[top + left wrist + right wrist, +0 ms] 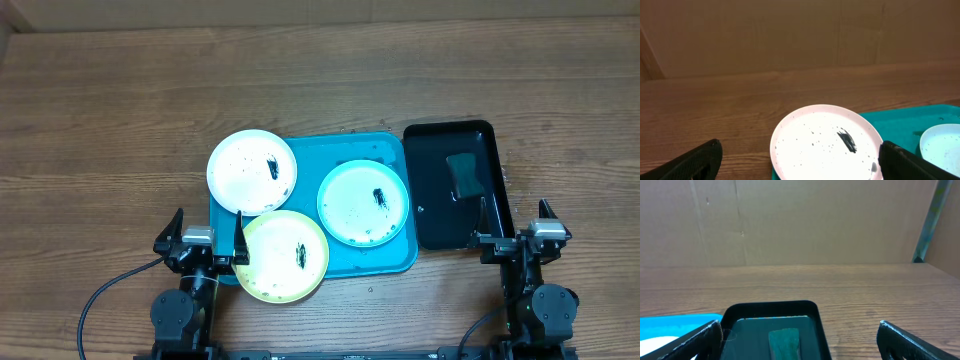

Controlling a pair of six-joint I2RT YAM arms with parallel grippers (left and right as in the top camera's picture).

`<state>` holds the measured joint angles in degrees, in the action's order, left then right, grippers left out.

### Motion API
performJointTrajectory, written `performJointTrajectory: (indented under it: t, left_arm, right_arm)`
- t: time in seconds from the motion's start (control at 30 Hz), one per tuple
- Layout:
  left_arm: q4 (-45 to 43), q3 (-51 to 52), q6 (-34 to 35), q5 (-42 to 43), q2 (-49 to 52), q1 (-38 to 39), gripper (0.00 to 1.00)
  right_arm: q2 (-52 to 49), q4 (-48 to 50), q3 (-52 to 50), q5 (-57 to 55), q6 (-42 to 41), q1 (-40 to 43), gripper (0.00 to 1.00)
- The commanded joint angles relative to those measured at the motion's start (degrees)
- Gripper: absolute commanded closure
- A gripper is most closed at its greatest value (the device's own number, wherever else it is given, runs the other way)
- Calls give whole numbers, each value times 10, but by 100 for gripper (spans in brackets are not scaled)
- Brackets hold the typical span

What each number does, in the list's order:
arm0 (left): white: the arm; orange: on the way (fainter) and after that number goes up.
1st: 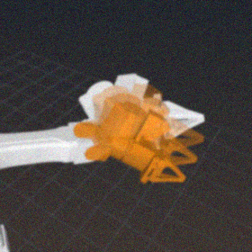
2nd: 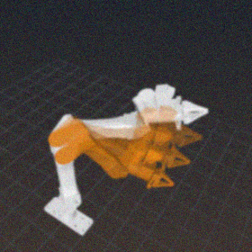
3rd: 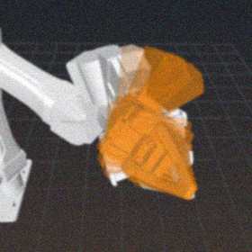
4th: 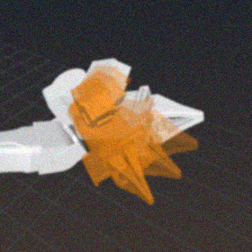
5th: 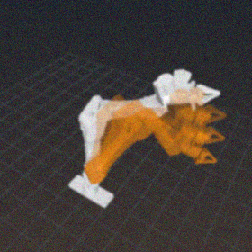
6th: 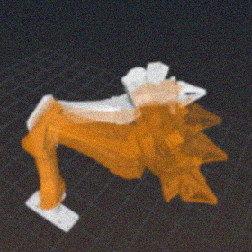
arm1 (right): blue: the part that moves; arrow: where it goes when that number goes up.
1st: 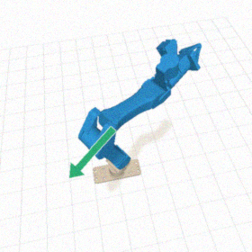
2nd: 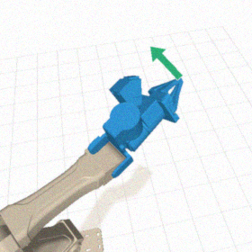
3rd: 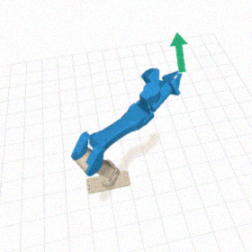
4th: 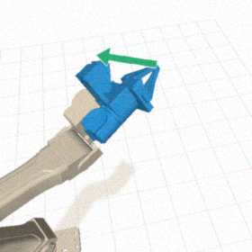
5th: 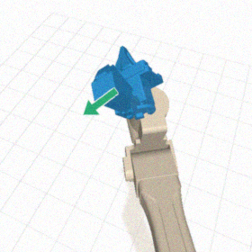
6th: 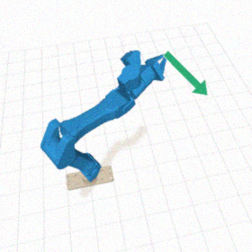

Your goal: Clean dirty plates on tray and stack at the side

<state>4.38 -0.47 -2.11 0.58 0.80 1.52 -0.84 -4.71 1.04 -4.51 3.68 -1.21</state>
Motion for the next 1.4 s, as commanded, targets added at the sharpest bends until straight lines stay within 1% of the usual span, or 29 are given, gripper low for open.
performJointTrajectory:
  t: [0.0, 0.13, 0.23, 0.27, 0.37, 0.5, 0.57, 0.63, 0.73, 0.9, 1.03, 1.2, 1.37]
  left_arm:
    - [1, 2, -11, -8, -2, 3, 0]
    - [1, 2, -11, -8, -2, 3, 0]
    - [1, 2, 2, 2, -2, 4, 0]
    - [1, 2, 17, 11, -2, 4, 0]
    - [1, 2, 97, 17, -2, 4, 0]
    - [-14, -3, 151, 22, -2, 4, 0]
    - [26, -31, 194, 42, -2, 4, 0]
    - [90, -77, 213, 51, -2, 4, 0]
    - [189, -170, 214, 41, -1, 4, 0]
    - [289, -313, 200, 34, 28, 4, 0]
    - [372, -424, 198, 45, 117, 4, 0]
    - [471, -562, 199, 120, 271, 4, 0]
    - [572, -673, 199, 163, 411, 4, 0]
  right_arm:
    - [4, 3, -6, -4, 2, -2, 0]
    - [4, 3, -6, -4, 2, -2, 0]
    - [4, 3, -6, -4, 2, -2, 0]
    - [4, 3, -6, -4, 2, -2, 0]
    - [4, 3, -6, -4, 2, -2, 0]
    - [4, 3, -6, -4, 2, -2, 0]
    - [4, 3, -6, -4, 2, -2, 0]
    - [4, 3, -6, -4, 2, -2, 0]
    - [4, 3, -6, -4, 2, -2, 0]
    - [4, 3, -6, -4, 2, -2, 0]
    - [4, 3, -6, -4, 2, -2, 0]
    - [4, 3, -6, -4, 2, -2, 0]
    - [4, 3, -6, -4, 2, -2, 0]
